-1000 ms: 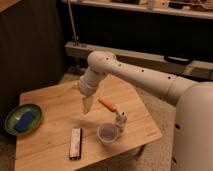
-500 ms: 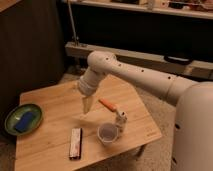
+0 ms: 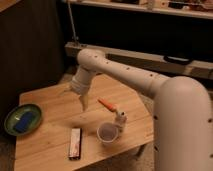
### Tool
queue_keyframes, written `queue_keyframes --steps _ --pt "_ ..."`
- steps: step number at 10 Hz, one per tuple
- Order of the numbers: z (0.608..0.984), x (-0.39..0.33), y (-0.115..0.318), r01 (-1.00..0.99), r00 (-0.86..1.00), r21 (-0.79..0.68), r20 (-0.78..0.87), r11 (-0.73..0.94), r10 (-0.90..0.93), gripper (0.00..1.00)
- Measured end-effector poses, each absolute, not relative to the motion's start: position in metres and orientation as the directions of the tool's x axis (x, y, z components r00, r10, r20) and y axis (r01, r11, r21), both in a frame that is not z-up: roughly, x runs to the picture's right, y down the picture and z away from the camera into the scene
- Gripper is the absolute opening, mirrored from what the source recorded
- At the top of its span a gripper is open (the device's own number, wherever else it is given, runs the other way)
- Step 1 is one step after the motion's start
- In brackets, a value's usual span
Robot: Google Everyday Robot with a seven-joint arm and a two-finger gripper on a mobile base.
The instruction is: Place the eraser in the ceramic cup
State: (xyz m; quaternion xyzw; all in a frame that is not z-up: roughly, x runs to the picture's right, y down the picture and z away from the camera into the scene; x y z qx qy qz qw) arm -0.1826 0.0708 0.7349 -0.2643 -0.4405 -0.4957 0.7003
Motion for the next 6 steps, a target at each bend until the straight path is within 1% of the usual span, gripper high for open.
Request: queue_keyframes --steps 2,5,6 --pt "0.739 -0.184 0.074 0.955 0.025 0.12 0.879 0.27 -0.477 0.8" --pt "0.737 -0.187 0.077 0.958 0.047 0.103 0.865 0.269 -0.499 0.8" --pt "0.73 -0.196 0.088 0.959 0.027 0.128 0.849 0.254 -0.528 0.8"
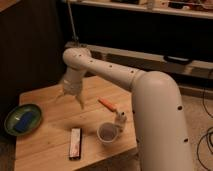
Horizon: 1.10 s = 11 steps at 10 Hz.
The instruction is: Place the eraser in the ceramic cup
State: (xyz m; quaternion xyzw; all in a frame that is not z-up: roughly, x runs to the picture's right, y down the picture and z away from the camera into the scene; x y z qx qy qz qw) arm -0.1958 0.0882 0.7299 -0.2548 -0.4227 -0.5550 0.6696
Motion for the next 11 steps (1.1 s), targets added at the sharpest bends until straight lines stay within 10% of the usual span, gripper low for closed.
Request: queue_keyframes --steps 11 --pt "0.681 -0.201 0.226 0.994 -0.044 0.101 0.715 0.04 -0.698 0.8"
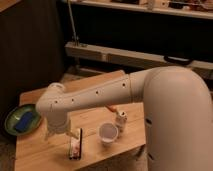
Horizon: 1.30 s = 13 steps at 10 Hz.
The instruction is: Place the eraser in the ceramic cup
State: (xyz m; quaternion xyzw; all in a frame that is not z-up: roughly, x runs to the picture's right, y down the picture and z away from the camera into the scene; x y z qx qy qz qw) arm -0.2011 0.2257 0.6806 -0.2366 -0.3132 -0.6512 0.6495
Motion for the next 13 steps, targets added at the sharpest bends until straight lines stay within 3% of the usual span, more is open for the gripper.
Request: queue_keyframes --steps 9,13 --pt "0.729 -0.186 0.271 0.99 -0.002 0.095 0.745 0.104 -0.667 0.8" --pt "0.747 -0.173 0.262 0.992 0.022 0.067 0.752 0.11 -0.659 0.8"
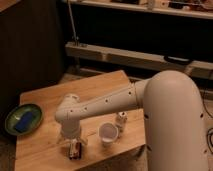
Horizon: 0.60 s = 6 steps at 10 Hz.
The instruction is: Place the eraser in the ceramic cup
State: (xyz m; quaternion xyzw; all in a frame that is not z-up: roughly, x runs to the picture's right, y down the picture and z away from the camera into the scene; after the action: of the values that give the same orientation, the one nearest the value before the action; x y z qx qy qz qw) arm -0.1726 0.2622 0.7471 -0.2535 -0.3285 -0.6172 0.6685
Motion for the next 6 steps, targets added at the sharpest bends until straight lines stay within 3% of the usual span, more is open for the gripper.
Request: queue_keyframes --steps 6 --pt "0.796 -0.168 0.225 0.968 -0.076 0.194 0.832 0.16 -0.55 0.8"
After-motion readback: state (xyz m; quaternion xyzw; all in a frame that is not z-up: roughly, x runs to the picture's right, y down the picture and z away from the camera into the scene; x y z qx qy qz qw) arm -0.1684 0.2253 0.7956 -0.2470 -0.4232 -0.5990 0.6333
